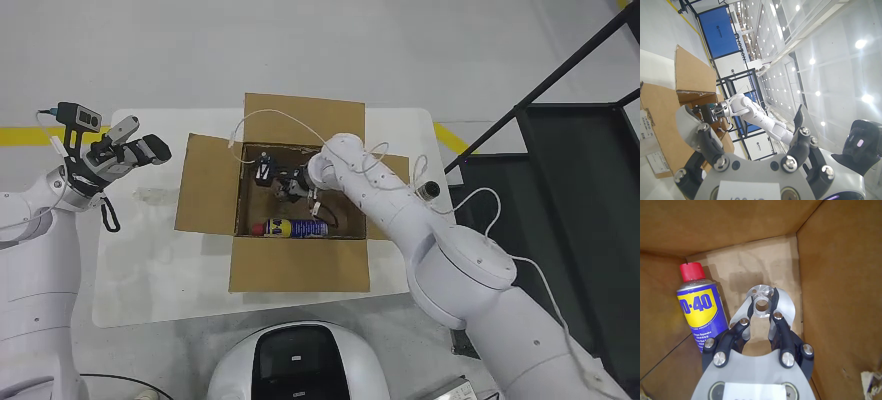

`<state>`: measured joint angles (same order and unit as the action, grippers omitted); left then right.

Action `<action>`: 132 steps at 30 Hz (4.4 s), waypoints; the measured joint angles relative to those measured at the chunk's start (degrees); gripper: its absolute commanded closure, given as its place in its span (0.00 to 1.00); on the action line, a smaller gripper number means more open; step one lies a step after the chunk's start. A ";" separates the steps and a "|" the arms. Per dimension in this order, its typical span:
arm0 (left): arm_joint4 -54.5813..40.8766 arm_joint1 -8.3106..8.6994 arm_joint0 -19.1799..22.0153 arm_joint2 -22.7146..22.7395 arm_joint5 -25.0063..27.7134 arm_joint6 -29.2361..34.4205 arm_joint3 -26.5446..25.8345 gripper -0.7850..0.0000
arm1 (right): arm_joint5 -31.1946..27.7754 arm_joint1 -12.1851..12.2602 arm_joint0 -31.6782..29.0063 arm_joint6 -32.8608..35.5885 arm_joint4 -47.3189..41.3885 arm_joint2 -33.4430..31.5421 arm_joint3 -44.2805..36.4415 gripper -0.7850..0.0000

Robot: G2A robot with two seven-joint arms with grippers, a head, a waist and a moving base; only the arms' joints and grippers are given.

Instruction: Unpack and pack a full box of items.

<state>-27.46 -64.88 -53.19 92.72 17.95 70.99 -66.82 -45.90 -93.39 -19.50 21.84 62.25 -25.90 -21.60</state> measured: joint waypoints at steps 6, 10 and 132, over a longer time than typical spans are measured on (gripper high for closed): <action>0.00 0.00 0.00 0.00 0.00 0.00 0.00 0.00 | -2.09 4.07 -1.25 0.10 1.52 -2.62 -7.01 1.00; 0.00 0.00 0.00 0.00 0.00 0.00 0.00 0.00 | -1.94 8.14 -3.51 1.77 2.67 -6.29 -14.60 1.00; 0.00 0.00 0.00 0.00 0.00 0.00 0.00 0.00 | -2.04 35.15 -62.93 16.68 -13.11 -70.32 -79.85 0.00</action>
<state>-27.46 -64.88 -53.19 92.72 17.95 70.99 -66.82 -47.94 -58.25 -82.42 38.52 49.14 -96.22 -101.45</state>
